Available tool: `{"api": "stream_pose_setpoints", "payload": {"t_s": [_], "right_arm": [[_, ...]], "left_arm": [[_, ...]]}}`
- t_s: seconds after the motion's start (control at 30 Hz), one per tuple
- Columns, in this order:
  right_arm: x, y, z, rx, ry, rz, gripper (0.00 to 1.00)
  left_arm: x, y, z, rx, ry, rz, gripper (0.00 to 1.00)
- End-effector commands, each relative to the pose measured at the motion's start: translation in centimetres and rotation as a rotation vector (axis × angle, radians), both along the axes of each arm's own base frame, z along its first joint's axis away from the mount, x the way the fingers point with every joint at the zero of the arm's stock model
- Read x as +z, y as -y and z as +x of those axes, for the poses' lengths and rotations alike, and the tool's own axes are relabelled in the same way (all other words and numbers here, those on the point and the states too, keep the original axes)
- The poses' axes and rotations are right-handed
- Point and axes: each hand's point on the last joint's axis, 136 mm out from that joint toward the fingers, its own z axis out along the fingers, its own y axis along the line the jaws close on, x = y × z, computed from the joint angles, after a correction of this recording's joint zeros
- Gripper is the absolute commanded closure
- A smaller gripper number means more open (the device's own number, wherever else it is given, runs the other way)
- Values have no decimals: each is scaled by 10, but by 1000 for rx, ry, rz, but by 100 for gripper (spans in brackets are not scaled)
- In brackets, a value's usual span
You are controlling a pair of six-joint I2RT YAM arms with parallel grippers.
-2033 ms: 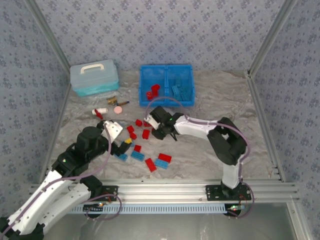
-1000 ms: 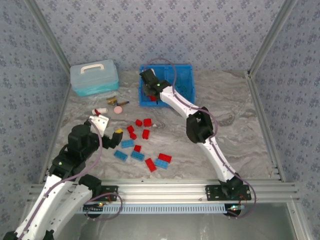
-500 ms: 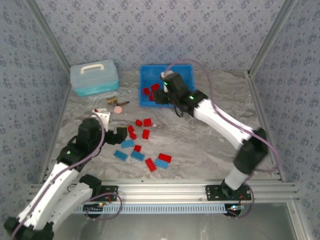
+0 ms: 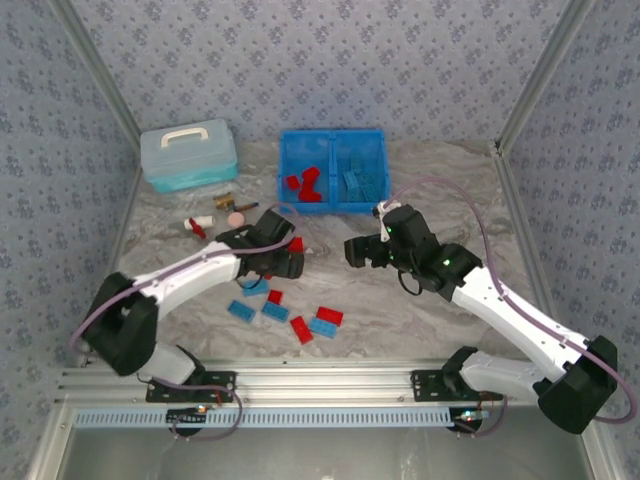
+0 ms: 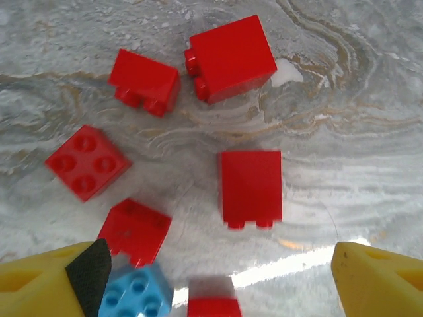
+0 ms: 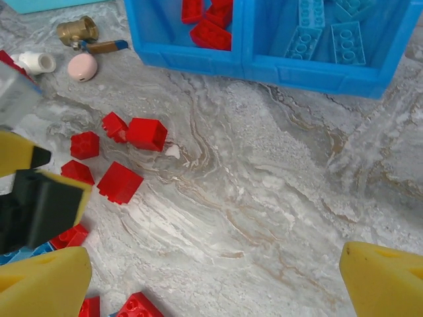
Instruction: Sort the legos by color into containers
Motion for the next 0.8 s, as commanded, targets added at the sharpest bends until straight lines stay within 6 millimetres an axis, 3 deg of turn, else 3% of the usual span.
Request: {"api": "stream_pose_setpoints", "payload": {"t_s": [0.0,0.2,0.33,0.47,0.6,0.7,0.77], "right_arm": [[8,8,2,-37,8,4,1],[16,16,6,-51,19,-12,1],[14,17,7,-58,12,-5,0],[15,19,7,-66,13,1,0],[17,20,6,-70,16,3,1],[19,22,5,-72,19,7,0],[21,22,5,-74,24,13,0]], "left_arm": [[-3,14,17,-12,20,13,17],[-31,21,22,-10,-24,70,30],[-44,21,18,-7,-51,88,46],[-43,19,15,-4,-46,94,63],[-13,27,17,-9,1,22,77],[33,32,28,-8,113,-32,78],[64,26,46,24,222,-4,79]]}}
